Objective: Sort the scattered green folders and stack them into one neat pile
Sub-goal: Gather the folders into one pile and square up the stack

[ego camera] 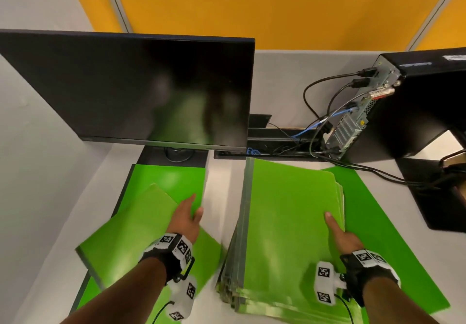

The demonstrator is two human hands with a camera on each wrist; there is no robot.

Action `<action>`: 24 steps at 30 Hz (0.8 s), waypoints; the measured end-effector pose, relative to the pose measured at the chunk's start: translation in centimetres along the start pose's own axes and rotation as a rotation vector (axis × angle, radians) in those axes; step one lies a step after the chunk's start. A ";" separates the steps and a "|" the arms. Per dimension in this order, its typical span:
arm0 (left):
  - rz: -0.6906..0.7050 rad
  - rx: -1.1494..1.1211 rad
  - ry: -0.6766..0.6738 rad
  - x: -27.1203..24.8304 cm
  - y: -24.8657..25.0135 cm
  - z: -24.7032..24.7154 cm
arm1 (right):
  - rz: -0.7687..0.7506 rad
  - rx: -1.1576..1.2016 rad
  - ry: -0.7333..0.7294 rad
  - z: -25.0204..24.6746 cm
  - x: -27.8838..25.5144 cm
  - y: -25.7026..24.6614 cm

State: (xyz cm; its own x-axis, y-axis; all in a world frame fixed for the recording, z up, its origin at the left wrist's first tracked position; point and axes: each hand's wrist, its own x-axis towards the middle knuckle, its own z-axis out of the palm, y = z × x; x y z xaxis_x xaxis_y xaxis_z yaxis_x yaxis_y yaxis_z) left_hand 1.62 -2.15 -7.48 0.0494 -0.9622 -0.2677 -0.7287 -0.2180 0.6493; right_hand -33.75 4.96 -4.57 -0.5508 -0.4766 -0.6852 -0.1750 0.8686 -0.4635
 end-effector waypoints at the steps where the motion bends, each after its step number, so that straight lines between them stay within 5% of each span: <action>1: -0.082 0.036 0.109 0.0 -1.7 -1.2 | 0.000 -0.005 0.008 0.0 0.0 0.0; 3: -0.261 0.147 0.217 -0.8 -4.9 -3.5 | 0.004 -0.012 0.018 0.2 0.1 0.0; 10: -0.820 0.375 0.124 -4.2 -11.3 -7.4 | -0.031 -0.059 0.039 1.1 -1.0 -0.5; 14: -0.700 0.313 -0.025 -3.4 -14.4 -6.5 | -0.020 -0.114 0.002 0.7 -1.5 -0.9; 18: -0.695 0.206 -0.029 -3.5 -13.5 -8.2 | -0.034 -0.129 0.004 0.4 -1.6 -0.7; 20: -0.709 0.022 0.034 -3.8 -13.2 -9.0 | -0.035 -0.120 -0.002 0.5 -1.7 -0.5; 24: -0.714 -0.334 0.369 -3.1 -10.6 -10.6 | -0.032 -0.091 -0.004 0.3 -1.8 -0.4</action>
State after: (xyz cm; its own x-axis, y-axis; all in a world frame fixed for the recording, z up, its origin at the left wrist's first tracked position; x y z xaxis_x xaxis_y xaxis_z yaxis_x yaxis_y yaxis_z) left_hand 16.43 1.40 -5.99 0.6786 -0.5558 -0.4801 -0.2032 -0.7702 0.6046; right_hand -32.44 5.37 -3.34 -0.5405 -0.5048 -0.6731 -0.2657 0.8615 -0.4327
